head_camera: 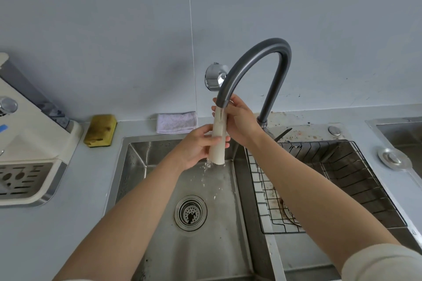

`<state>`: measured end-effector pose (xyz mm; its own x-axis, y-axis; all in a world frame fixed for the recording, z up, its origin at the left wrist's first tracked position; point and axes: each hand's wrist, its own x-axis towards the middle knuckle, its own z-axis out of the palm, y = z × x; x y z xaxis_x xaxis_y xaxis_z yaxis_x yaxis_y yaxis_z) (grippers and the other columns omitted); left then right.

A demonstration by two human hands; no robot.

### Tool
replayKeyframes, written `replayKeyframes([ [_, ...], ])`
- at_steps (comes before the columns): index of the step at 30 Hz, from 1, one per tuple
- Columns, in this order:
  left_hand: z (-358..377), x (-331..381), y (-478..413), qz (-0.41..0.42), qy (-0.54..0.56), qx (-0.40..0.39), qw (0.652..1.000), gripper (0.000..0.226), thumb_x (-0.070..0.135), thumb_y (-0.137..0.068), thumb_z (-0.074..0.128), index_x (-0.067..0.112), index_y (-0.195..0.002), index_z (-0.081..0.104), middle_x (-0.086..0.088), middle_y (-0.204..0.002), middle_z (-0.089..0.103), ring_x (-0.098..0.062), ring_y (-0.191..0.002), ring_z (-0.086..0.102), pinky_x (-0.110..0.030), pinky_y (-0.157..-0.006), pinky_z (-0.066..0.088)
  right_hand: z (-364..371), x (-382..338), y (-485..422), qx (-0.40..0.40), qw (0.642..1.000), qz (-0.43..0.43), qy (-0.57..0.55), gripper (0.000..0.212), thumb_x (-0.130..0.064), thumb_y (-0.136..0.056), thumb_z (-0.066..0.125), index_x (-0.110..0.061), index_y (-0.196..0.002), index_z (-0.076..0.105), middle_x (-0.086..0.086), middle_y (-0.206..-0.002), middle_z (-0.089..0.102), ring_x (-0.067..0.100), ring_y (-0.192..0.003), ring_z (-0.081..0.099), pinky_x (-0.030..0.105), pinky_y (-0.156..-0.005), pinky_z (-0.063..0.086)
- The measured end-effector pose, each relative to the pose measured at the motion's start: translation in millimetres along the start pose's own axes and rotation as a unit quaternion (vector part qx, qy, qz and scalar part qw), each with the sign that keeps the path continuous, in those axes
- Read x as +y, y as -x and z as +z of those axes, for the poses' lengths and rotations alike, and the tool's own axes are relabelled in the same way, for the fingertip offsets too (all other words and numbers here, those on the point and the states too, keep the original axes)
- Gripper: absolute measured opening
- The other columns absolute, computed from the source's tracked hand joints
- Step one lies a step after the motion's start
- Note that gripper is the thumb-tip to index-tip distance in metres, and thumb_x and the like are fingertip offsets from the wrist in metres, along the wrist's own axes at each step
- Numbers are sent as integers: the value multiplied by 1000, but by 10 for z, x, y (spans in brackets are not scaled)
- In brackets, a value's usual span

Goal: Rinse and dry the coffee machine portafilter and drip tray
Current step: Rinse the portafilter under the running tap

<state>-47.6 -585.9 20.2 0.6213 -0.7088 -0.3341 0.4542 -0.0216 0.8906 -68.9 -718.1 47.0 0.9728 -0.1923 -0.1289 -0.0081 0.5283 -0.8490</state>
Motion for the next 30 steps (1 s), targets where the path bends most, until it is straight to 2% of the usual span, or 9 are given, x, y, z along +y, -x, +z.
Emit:
replayKeyframes([
  [7,46,-139,164,-18,-76,61,995,26,3,-79,66,19,-96,55,-7,-94,63,-20,-85,62,-39,-81,50,-32,198,171,7,995,50,-83,23,-6,-98,32,-10,-102,55,4,-102,60,18,-87,58,27,-75,49],
  [12,97,-285,313,-41,-128,79,988,24,7,-76,70,17,-94,59,-2,-90,63,-15,-83,59,-30,-71,48,-29,362,306,20,990,95,-98,20,-11,-99,33,-8,-101,52,9,-101,58,19,-85,58,32,-81,46],
  [14,108,-346,360,-50,-147,91,984,25,9,-75,72,13,-97,62,-4,-91,65,-18,-85,60,-33,-76,48,-25,421,349,25,990,105,-95,17,-14,-98,37,-6,-103,51,10,-101,58,19,-84,58,33,-81,46],
  [16,114,-394,394,-57,-149,107,981,35,12,-72,75,6,-104,62,-8,-92,65,-21,-84,60,-36,-81,48,-32,464,381,32,988,116,-99,17,-17,-98,38,-6,-97,52,10,-97,58,19,-82,57,33,-80,47],
  [20,142,-449,426,-63,-153,135,977,47,17,-65,80,4,-106,60,-9,-90,64,-22,-80,59,-39,-80,50,-54,508,427,39,986,153,-54,32,-25,-99,35,1,-101,54,13,-87,60,20,-77,56,30,-74,50],
  [24,199,-489,453,-59,-152,145,976,40,9,-72,75,5,-106,54,-8,-90,61,-15,-74,58,-25,-63,47,-13,532,445,55,985,154,-60,32,-22,-100,35,3,-101,53,16,-89,58,21,-79,59,31,-76,50],
  [27,232,-554,474,-64,-157,132,977,42,5,-74,71,6,-111,51,-9,-95,61,-16,-78,58,-25,-65,46,0,565,469,61,986,147,-52,24,-17,-100,36,2,-104,49,13,-92,56,22,-80,60,33,-76,51],
  [30,243,-631,522,-72,-159,111,978,45,0,-76,67,3,-116,48,-7,-81,59,-16,-68,57,-26,-62,45,-17,610,515,48,987,145,-41,15,-11,-99,36,-2,-105,47,10,-89,53,22,-79,58,34,-75,49],
])
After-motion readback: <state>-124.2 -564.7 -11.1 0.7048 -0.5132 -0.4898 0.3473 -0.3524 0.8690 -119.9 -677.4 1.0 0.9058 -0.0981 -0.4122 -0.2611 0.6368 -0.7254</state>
